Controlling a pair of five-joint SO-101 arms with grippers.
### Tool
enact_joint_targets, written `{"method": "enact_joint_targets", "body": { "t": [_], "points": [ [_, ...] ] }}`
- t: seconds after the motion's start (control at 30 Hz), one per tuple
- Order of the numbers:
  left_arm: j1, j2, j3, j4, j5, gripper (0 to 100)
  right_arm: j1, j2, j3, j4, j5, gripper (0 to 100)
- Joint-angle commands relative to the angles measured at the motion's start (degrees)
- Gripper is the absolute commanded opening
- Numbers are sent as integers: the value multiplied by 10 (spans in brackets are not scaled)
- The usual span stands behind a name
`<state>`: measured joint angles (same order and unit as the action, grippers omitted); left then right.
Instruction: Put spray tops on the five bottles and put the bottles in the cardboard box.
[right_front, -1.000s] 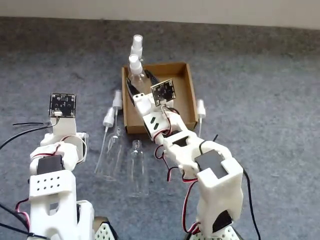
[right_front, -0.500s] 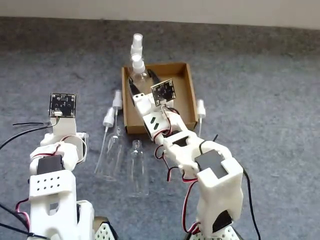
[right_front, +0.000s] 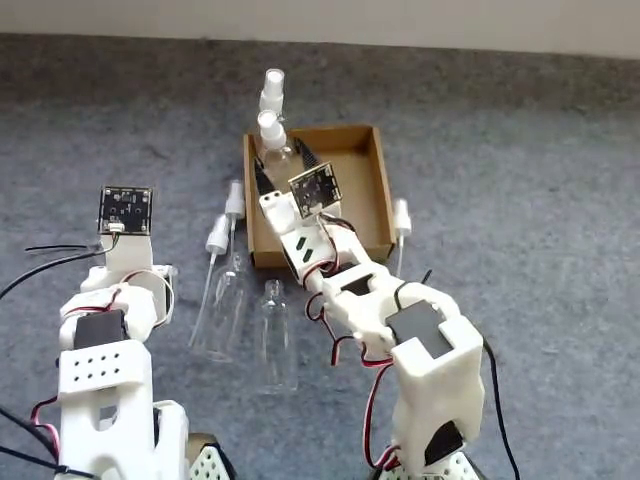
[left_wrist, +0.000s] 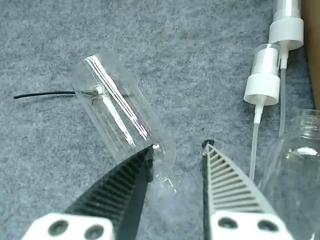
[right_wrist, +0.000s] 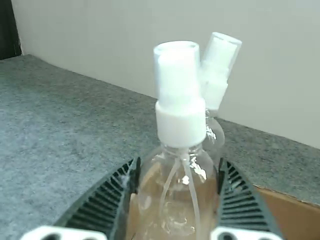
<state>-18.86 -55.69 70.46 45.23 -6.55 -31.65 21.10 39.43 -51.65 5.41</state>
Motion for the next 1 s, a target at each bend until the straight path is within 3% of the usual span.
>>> {"method": "enact_joint_targets", "body": {
  "t": [0.0,0.63,0.83,0.97],
  "points": [
    [-1,-12,-5,-11,0,158,-4,-11,-30,44,6,177],
    [-1,-12,-5,-11,0,158,-11,-78,-29,105,-23,180],
    [-1,-12,-4,-11,0,158,-12,-78,-26,115,-24,309],
    [-1,-12,-4,-11,0,158,-12,-78,-30,138,-25,315]
  ]
}}
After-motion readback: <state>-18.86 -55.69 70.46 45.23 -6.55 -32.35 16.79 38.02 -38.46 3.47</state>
